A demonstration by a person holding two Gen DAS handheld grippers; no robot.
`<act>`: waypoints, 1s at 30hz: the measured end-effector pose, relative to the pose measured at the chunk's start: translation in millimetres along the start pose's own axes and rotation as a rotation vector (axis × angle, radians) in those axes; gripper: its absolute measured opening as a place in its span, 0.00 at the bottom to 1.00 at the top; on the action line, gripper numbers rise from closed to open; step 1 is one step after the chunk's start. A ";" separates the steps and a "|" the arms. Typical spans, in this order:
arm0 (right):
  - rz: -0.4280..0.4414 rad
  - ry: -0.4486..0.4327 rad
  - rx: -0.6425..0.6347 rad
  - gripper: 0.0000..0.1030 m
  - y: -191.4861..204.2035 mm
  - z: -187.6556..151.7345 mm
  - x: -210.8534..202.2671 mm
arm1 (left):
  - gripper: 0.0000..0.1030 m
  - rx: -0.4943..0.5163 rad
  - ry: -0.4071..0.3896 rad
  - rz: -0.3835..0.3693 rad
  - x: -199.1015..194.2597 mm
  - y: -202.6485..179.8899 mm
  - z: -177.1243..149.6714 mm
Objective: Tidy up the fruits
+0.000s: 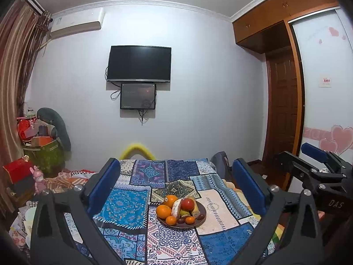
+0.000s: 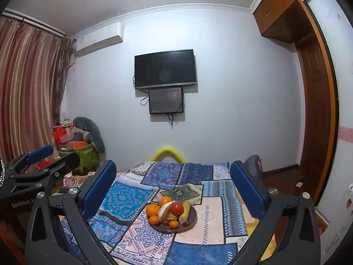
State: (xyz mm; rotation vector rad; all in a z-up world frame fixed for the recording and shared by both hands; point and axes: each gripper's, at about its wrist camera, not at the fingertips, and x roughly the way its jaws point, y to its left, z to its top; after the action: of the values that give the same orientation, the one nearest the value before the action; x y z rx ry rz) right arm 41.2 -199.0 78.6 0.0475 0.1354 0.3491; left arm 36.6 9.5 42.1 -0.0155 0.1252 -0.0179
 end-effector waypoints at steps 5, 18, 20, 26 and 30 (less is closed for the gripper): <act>-0.001 0.001 0.002 1.00 -0.4 -0.5 -0.2 | 1.00 0.000 -0.003 0.000 -1.5 -0.1 -0.8; -0.005 0.009 -0.011 1.00 1.4 2.5 -5.0 | 1.00 -0.007 0.001 0.000 -0.3 1.0 -1.0; -0.008 0.009 -0.016 1.00 1.8 3.4 -5.8 | 1.00 -0.007 0.001 -0.002 -0.6 0.6 -1.0; -0.009 0.007 -0.016 1.00 3.6 5.2 -6.7 | 1.00 0.001 0.005 -0.007 -0.6 -1.8 -2.2; -0.013 0.007 -0.022 1.00 4.7 5.4 -6.4 | 1.00 -0.002 0.013 -0.015 0.0 -0.9 -2.0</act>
State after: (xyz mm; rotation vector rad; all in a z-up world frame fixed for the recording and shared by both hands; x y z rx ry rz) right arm 34.4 -196.9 85.0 0.0233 0.1385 0.3378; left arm 36.3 8.5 40.1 -0.0185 0.1384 -0.0333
